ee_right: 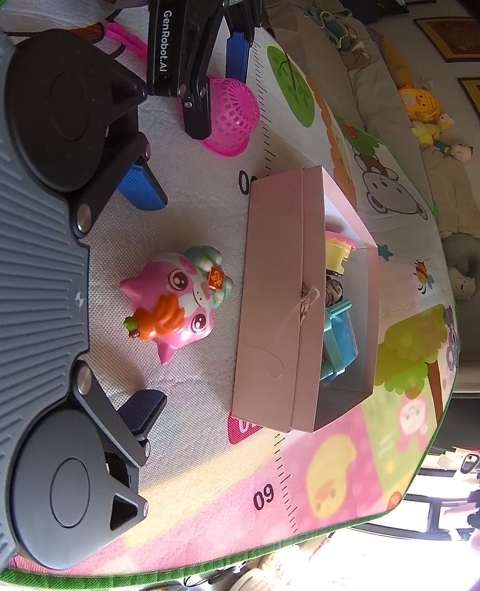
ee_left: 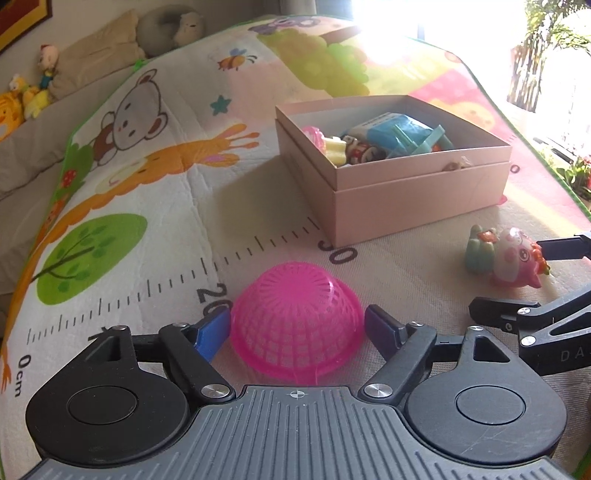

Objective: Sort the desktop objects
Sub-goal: 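Grasp the pig figure with the right tool while the left tool carries the net scoop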

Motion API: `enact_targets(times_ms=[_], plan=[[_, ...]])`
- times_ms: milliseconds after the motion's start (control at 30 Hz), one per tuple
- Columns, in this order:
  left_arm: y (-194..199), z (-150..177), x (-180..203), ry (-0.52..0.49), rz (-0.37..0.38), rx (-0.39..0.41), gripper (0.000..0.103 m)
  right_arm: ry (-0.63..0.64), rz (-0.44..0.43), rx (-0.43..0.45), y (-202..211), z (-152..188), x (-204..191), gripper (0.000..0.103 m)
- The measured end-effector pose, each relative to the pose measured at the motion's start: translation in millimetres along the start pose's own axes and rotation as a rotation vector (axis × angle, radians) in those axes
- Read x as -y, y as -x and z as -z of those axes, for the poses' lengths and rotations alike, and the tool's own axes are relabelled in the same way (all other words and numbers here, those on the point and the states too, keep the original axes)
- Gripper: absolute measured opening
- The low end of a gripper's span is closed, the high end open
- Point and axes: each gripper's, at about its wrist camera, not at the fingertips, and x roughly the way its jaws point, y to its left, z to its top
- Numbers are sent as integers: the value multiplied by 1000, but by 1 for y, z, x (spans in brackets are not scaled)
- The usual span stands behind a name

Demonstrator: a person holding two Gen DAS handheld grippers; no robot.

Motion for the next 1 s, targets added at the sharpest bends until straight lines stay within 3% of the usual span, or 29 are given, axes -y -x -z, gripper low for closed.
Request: enact_targets(times_ms=[100, 267, 367, 400, 433, 533, 633, 800, 1000], plan=[[6, 0, 1, -14, -9, -1, 70, 69, 15, 16, 3, -3, -3, 103], [14, 5, 0, -14, 4, -19, 70, 156, -13, 36, 9, -14, -3, 101], [21, 8, 0, -7, 31, -23, 69, 155, -49, -4, 4, -18, 2, 77], [25, 10, -1, -6, 38, -25, 69, 149, -64, -28, 2, -18, 4, 60], [29, 10, -2, -5, 42, -25, 69, 144, -80, -52, 2, -17, 5, 53], [48, 3, -6, 1, 75, -3, 69, 136, -116, -36, 26, -18, 10, 48], [66, -26, -8, -3, 105, 55, 68, 141, -139, 40, 64, -28, 18, 48], [76, -102, 3, -50, 142, 193, 68, 100, -102, 254, 134, -61, 42, 48], [14, -190, 22, -26, 128, 222, 71, 41, -57, 357, 156, -74, 65, 48]])
